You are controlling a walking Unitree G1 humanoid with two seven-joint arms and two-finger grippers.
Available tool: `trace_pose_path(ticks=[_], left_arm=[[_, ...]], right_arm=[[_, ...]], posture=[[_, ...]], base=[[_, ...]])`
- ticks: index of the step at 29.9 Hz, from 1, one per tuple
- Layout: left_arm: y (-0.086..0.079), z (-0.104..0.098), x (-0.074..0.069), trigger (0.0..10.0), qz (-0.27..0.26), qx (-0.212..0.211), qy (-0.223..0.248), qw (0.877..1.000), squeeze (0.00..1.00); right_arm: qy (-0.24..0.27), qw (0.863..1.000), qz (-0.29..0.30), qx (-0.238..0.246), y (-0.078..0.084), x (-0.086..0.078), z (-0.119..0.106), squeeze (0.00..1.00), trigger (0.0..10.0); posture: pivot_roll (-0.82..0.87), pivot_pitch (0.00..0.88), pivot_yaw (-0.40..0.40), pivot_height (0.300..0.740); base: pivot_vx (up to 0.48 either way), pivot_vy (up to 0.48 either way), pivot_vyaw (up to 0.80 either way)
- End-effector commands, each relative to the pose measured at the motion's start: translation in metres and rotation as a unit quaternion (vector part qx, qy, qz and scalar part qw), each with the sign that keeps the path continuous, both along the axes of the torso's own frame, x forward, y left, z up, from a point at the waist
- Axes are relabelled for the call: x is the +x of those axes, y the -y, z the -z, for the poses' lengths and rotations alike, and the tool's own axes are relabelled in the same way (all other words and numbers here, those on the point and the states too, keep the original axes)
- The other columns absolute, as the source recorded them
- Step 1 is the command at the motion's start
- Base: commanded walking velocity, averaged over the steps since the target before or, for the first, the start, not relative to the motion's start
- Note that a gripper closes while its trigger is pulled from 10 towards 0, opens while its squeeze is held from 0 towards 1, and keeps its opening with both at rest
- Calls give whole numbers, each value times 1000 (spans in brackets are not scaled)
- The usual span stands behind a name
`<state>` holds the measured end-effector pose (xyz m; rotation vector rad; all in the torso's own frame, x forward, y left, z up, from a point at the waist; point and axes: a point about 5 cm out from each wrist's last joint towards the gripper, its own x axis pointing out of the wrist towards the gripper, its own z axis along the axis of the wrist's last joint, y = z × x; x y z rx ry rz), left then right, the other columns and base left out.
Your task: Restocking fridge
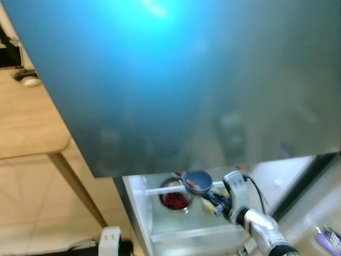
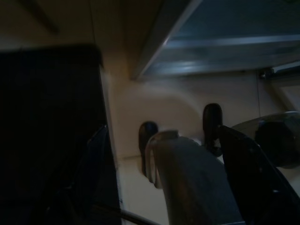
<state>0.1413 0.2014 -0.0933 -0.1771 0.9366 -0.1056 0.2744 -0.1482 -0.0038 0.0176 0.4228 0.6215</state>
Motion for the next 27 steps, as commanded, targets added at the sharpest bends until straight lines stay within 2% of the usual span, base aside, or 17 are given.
trace_pose_path(ticks=[1, 5, 13, 16, 20, 23, 24, 26, 27], left_arm=[[1, 2, -5, 10000, 6, -3, -13, 1000, 0], [2, 3, -6, 10000, 6, -3, -16, 1000, 0], [4, 0, 1, 10000, 2, -10, 3, 1000, 0], [10, -4, 9, 10000, 40, -12, 23, 999, 0], [12, -4, 11, 10000, 51, -11, 27, 998, 0], [21, -13, 29, 10000, 124, 9, 65, 990, 0], [21, -13, 29, 10000, 124, 9, 65, 990, 0], [27, -17, 37, 10000, 174, 24, 85, 981, 0], [27, -17, 37, 10000, 174, 24, 85, 981, 0]], right_arm=[[1, 1000, -2, 6, -2, 0, 0, 0, 10000], [2, 1000, -2, 7, -2, 0, 0, 0, 10000], [11, 1000, -23, 15, -5, 2, -5, 0, 10000], [22, 999, -40, 20, -10, 6, -10, 0, 10000], [24, 999, -43, 21, -11, 7, -11, 0, 10000], [33, 997, -65, 8, -15, 12, -17, 0, 10000], [33, 997, -65, 8, -15, 12, -17, 0, 10000], [30, 997, -69, -2, -14, 14, -18, 0, 10000], [30, 997, -69, -2, -14, 14, -18, 0, 10000]], posture=[[-81, 0, -2, 740], [-81, 0, -2, 740], [-81, 0, -2, 740], [-81, 0, -2, 740], [-81, 0, -2, 740], [-78, 0, -3, 740], [-78, 0, -3, 740], [-78, 0, -3, 735], [-78, 0, -3, 735]], base=[[0, -352, 0], [0, -459, 0], [0, 0, 0], [0, 0, 0], [0, 0, 0], [0, 0, 0], [0, 0, 0], [0, 0, 0], [0, 0, 0]])
